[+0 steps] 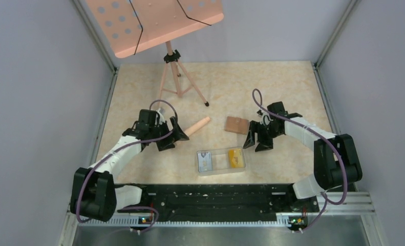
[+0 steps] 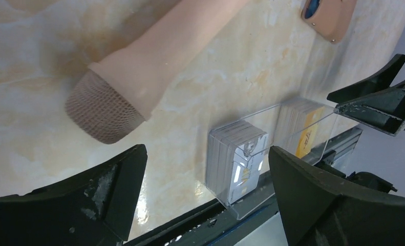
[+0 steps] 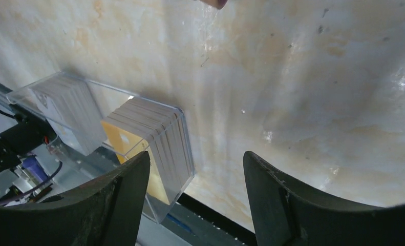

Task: Put the credit cards into the card holder
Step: Move the storage box to the center of the board.

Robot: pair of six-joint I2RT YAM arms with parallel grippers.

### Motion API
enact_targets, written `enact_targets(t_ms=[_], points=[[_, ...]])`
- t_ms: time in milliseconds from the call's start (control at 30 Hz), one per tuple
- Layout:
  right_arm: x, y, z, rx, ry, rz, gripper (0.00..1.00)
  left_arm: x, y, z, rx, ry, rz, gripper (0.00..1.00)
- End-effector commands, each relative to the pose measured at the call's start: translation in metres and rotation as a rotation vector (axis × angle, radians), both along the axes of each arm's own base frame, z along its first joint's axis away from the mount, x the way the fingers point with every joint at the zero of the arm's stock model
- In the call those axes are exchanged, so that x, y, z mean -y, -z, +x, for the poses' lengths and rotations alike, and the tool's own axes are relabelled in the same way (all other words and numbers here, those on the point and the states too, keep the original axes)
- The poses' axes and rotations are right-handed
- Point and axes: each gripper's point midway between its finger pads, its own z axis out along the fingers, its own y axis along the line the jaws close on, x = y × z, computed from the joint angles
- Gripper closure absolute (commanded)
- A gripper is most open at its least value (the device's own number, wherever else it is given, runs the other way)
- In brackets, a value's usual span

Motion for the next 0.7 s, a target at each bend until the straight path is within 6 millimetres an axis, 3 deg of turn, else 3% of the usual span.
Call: enact_targets(t_ms=[0,333,600,667], points=[[-0.008,-0.033,0.002,0.061,-0.049,0.043,0.33,0.026,-0.02,0.02,0.077,0.016,-0.044,0.06],[-0.019,-0.051,-0.027,-0.009,-0.076,0.15,0.35,0.053,-0.011,0.014,0.025,0.083,-0.032,0.08],[-0.026,-0.034,-0.04,-0.119,-0.136,0.144,0.46,0.061,0.007,0.004,-0.027,0.089,-0.017,0.09],[-0.031,-0.029,-0.042,-0.163,-0.15,0.151,0.54,0.064,0.01,0.0,-0.038,0.103,-0.013,0.1]])
